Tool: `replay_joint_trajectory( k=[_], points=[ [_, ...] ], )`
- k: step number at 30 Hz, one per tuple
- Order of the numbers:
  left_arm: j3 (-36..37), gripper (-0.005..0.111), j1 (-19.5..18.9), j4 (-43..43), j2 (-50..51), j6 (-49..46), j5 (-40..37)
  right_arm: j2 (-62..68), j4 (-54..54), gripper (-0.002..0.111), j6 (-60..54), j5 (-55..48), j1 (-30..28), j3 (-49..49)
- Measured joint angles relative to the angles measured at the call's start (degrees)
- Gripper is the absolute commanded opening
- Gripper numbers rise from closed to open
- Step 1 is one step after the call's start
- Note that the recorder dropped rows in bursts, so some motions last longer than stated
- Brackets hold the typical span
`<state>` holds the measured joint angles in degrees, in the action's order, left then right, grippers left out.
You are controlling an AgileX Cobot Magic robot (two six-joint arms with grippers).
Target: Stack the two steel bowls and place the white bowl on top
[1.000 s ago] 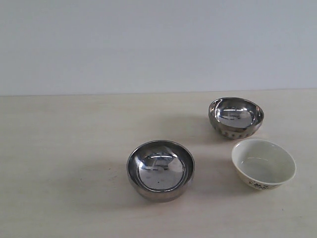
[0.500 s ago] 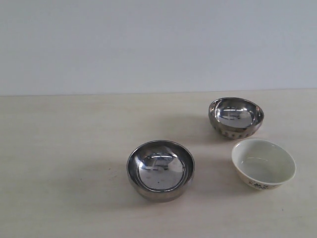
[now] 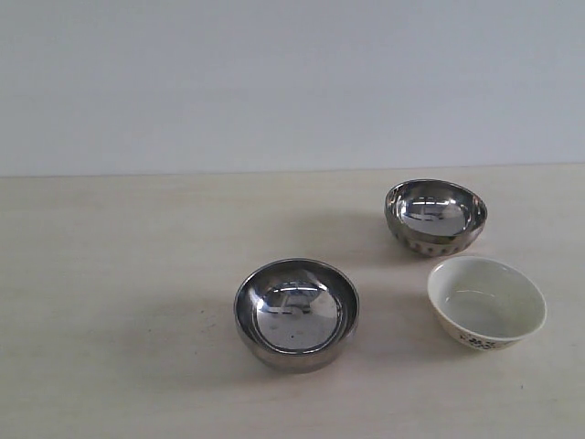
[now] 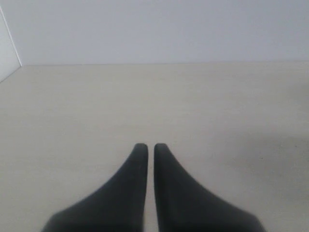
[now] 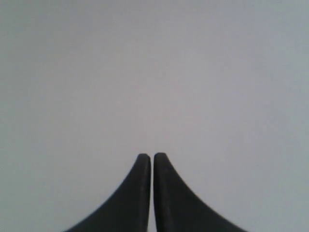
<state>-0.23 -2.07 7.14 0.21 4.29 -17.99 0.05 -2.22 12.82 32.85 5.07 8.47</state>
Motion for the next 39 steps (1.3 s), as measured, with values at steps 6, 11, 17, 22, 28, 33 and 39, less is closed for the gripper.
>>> replay_joint_trajectory(
  k=[6, 11, 17, 22, 28, 33, 39],
  points=[
    [0.0, 0.004, 0.0, 0.0, 0.0, 0.0, 0.0, 0.95, 0.11, 0.0, 1.38, -18.71, 0.0, 11.79],
    [0.0, 0.004, 0.0, 0.0, 0.0, 0.0, 0.0, 8.29, 0.11, 0.0, 1.53, -27.84, 0.0, 19.89],
    [0.0, 0.004, 0.0, 0.0, 0.0, 0.0, 0.0, 20.31, 0.22, 0.0, 3.15, -39.61, 0.0, 29.18],
    [0.0, 0.004, 0.0, 0.0, 0.0, 0.0, 0.0, 31.2, 0.22, 0.0, 2.1, -46.37, 0.0, 34.95],
    [0.0, 0.004, 0.0, 0.0, 0.0, 0.0, 0.0, 46.34, 1.44, 0.0, -2.82, -54.34, 0.0, 40.91],
    [0.0, 0.004, 0.0, 0.0, 0.0, 0.0, 0.0, 60.0, 10.5, 0.0, -12.82, -57.5, 0.0, 45.19],
    [0.0, 0.004, 0.0, 0.0, 0.0, 0.0, 0.0, 73.82, 17.63, 0.0, -19.25, -57.89, 0.0, 50.73]
  ],
)
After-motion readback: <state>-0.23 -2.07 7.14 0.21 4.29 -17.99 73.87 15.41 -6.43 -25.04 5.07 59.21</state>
